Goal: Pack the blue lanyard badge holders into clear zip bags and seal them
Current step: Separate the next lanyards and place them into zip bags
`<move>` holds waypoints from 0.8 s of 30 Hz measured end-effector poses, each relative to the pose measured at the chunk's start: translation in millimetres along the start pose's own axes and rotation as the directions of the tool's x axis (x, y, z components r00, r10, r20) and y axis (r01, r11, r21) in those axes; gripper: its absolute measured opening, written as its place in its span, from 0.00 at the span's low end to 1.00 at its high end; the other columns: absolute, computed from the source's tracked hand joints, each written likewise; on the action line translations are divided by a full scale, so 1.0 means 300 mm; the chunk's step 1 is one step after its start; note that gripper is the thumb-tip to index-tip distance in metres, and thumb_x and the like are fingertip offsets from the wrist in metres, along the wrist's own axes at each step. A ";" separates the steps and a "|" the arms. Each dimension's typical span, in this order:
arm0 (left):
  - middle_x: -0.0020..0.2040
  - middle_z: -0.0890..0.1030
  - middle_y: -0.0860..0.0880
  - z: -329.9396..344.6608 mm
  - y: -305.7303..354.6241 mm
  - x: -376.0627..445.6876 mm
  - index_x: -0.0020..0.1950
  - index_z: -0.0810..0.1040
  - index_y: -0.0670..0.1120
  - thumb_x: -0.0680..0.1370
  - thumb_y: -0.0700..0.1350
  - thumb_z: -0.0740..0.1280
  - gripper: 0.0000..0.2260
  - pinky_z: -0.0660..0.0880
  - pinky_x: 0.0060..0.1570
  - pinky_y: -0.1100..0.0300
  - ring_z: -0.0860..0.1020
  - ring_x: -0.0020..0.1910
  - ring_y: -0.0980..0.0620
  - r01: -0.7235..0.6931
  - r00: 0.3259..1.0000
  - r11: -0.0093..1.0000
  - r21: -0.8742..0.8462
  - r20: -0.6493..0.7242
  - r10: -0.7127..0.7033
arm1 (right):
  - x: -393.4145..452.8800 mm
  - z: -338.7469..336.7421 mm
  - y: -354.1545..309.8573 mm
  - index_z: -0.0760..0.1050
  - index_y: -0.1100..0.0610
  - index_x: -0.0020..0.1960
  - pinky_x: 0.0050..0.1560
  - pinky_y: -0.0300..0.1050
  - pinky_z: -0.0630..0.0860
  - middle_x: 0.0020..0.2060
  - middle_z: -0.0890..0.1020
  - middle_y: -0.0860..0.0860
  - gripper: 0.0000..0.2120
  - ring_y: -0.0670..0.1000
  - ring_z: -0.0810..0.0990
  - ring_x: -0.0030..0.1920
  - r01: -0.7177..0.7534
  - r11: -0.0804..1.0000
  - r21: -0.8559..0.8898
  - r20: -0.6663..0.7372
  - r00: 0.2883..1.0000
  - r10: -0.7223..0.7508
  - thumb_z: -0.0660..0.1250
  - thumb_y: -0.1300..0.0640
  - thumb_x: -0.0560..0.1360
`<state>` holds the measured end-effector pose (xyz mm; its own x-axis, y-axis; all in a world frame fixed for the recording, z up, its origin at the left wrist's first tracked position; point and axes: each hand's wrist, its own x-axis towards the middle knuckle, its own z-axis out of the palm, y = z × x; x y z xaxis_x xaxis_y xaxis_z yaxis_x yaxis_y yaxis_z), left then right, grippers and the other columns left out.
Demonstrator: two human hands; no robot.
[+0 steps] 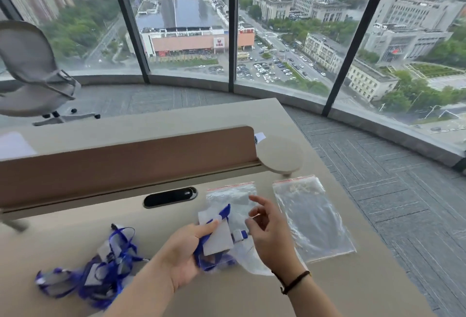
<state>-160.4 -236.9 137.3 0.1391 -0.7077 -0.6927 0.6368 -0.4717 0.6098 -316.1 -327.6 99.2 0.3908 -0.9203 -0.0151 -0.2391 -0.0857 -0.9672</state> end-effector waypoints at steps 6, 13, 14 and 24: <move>0.44 0.84 0.38 -0.164 0.044 -0.087 0.58 0.78 0.32 0.80 0.37 0.68 0.10 0.75 0.28 0.58 0.82 0.38 0.42 -0.007 0.998 0.948 0.318 -0.055 0.026 | -0.057 0.203 -0.050 0.78 0.46 0.55 0.41 0.38 0.77 0.42 0.81 0.48 0.16 0.45 0.78 0.37 -0.027 0.997 -0.066 -0.002 1.000 0.027 0.66 0.66 0.75; 0.51 0.86 0.39 -0.274 0.096 -0.148 0.60 0.79 0.39 0.80 0.39 0.68 0.09 0.80 0.38 0.55 0.85 0.45 0.44 -0.041 0.999 0.879 0.476 0.022 0.035 | -0.088 0.348 -0.081 0.81 0.54 0.53 0.48 0.37 0.76 0.45 0.82 0.48 0.09 0.43 0.79 0.45 -0.088 0.970 -0.227 -0.110 0.992 0.064 0.66 0.62 0.76; 0.51 0.86 0.40 -0.284 0.101 -0.151 0.60 0.78 0.40 0.80 0.39 0.68 0.09 0.80 0.36 0.56 0.85 0.45 0.45 -0.039 0.999 0.872 0.488 0.029 0.028 | -0.088 0.360 -0.082 0.81 0.54 0.52 0.48 0.37 0.76 0.44 0.83 0.48 0.08 0.44 0.79 0.44 -0.097 0.966 -0.238 -0.112 0.991 0.072 0.66 0.61 0.77; 0.40 0.85 0.45 -0.324 0.133 -0.157 0.62 0.76 0.40 0.80 0.36 0.67 0.10 0.74 0.25 0.63 0.83 0.33 0.50 -0.027 0.997 0.834 0.551 0.073 -0.016 | -0.102 0.395 -0.089 0.78 0.52 0.41 0.35 0.32 0.67 0.36 0.81 0.46 0.06 0.47 0.79 0.39 -0.133 0.954 -0.268 -0.153 0.984 0.094 0.66 0.58 0.77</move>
<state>-67.9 -171.2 156.8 0.0732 -0.7365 -0.6725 0.1092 -0.6643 0.7394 -216.4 -251.9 95.4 0.2260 -0.9718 -0.0672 -0.5180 -0.0615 -0.8532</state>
